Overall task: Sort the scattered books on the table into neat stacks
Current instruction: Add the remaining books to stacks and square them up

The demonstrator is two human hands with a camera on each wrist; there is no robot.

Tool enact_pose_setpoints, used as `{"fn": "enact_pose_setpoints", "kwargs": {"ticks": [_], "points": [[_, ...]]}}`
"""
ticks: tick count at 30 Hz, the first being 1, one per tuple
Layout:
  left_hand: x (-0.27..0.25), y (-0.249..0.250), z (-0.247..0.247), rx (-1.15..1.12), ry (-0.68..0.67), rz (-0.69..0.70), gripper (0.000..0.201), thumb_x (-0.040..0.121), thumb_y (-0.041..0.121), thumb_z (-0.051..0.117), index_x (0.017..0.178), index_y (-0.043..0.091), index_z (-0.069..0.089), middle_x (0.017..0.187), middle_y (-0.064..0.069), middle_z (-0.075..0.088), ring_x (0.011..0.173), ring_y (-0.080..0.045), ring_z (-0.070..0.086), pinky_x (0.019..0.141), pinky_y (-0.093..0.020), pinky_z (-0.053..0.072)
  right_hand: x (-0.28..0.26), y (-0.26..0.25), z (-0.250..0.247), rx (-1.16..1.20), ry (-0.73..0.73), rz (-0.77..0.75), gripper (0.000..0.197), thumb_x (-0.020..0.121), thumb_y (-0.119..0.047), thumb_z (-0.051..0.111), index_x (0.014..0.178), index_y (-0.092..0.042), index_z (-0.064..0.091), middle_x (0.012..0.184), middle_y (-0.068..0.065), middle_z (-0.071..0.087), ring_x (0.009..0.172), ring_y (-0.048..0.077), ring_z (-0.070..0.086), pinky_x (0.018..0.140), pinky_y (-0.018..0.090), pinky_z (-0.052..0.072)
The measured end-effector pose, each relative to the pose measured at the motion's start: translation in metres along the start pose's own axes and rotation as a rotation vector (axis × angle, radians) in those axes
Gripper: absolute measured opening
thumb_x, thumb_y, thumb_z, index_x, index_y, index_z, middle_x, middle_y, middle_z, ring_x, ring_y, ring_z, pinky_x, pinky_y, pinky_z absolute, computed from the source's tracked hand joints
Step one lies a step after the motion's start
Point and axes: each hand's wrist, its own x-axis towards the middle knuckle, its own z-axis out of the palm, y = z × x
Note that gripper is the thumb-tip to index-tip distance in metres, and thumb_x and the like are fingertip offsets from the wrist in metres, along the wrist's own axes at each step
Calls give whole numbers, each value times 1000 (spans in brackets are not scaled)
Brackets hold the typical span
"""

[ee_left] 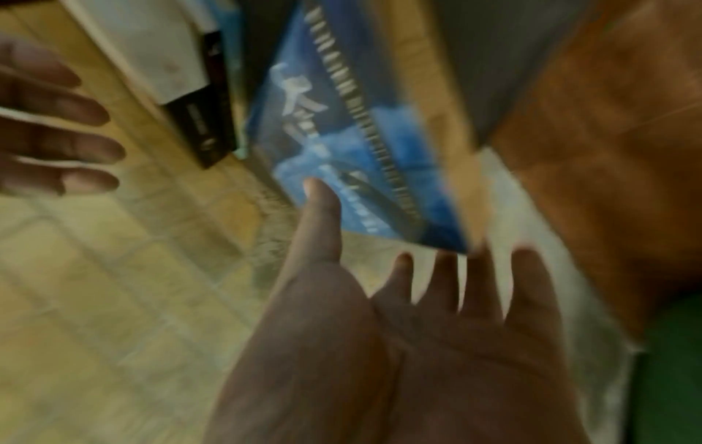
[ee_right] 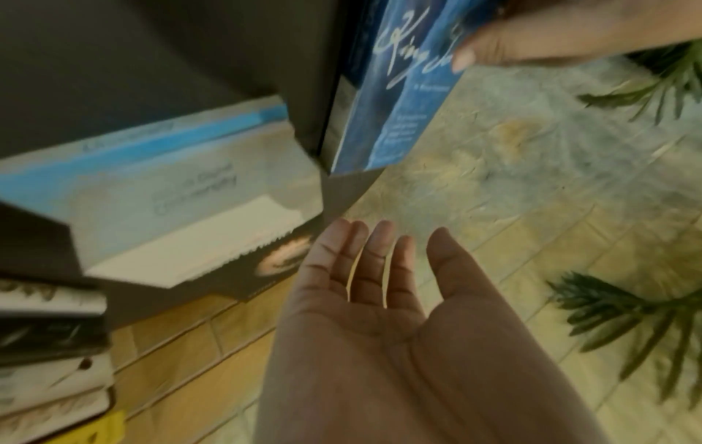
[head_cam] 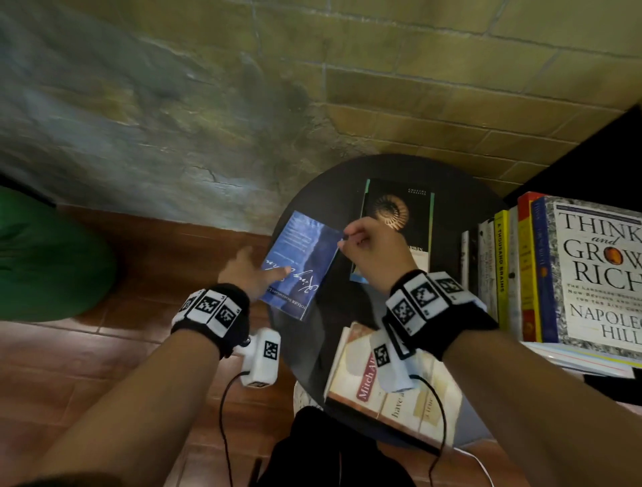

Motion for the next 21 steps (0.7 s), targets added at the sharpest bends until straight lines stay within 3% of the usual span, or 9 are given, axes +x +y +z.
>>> {"fn": "enact_pose_setpoints", "kwargs": {"ticks": [2,4,8,10,13,16,17,19,21], "points": [[3,-20,8,-129,-166,-23,64,66,53,81,114,13,69,114,-9,71,104,-26,67,98,-42,50,2,-3,17,6,-82,10,16,82,-16,70,87,-25,58,82,-3,57,77,13,56,78,26,47],[8,-34,14,-229,-169,-52,73,52,57,86,106,9,73,108,-10,73,100,-26,68,97,-44,51,4,-5,28,1,-134,14,16,82,-17,70,90,-23,59,88,-1,58,81,14,57,85,30,50],[3,-36,4,-236,-56,4,61,57,49,83,99,5,70,98,-12,73,94,-27,68,88,-37,53,8,-9,32,-114,-185,-41,28,84,-18,69,110,-13,63,110,7,59,90,13,55,91,27,45],[-3,-34,-7,-263,47,58,34,67,30,86,85,13,63,87,-6,68,84,-21,63,77,-30,47,8,-14,31,-171,-173,-114,40,82,-17,70,120,-12,60,120,10,55,103,20,55,98,29,41],[-18,-21,-33,-255,159,177,34,68,12,85,77,24,54,82,0,64,78,-17,58,71,-27,45,6,-25,29,-267,-142,-250,64,77,-20,74,135,-17,47,135,7,43,123,27,42,107,31,29],[-39,5,-68,-200,107,364,31,66,19,84,83,27,59,86,-1,69,83,-25,66,76,-37,55,7,-39,23,-425,-162,-394,83,72,-31,78,143,-23,38,145,3,37,132,28,33,111,41,29],[-47,16,-78,-193,70,412,30,62,26,83,82,29,60,86,-2,70,84,-27,67,78,-42,56,9,-43,21,-510,-202,-423,81,72,-36,77,143,-24,39,145,1,39,133,27,32,111,44,29],[-59,37,-92,-143,42,540,36,54,46,74,84,32,60,85,1,68,80,-20,64,79,-39,55,12,-49,16,-607,-290,-426,57,79,-40,71,128,-21,49,132,4,53,125,28,43,105,41,33],[-62,57,-99,-162,60,649,53,54,53,70,101,28,62,90,3,67,83,-13,63,82,-34,52,12,-51,8,-417,-340,-336,32,88,-33,63,110,-14,50,111,11,61,107,31,56,90,38,41]]}}
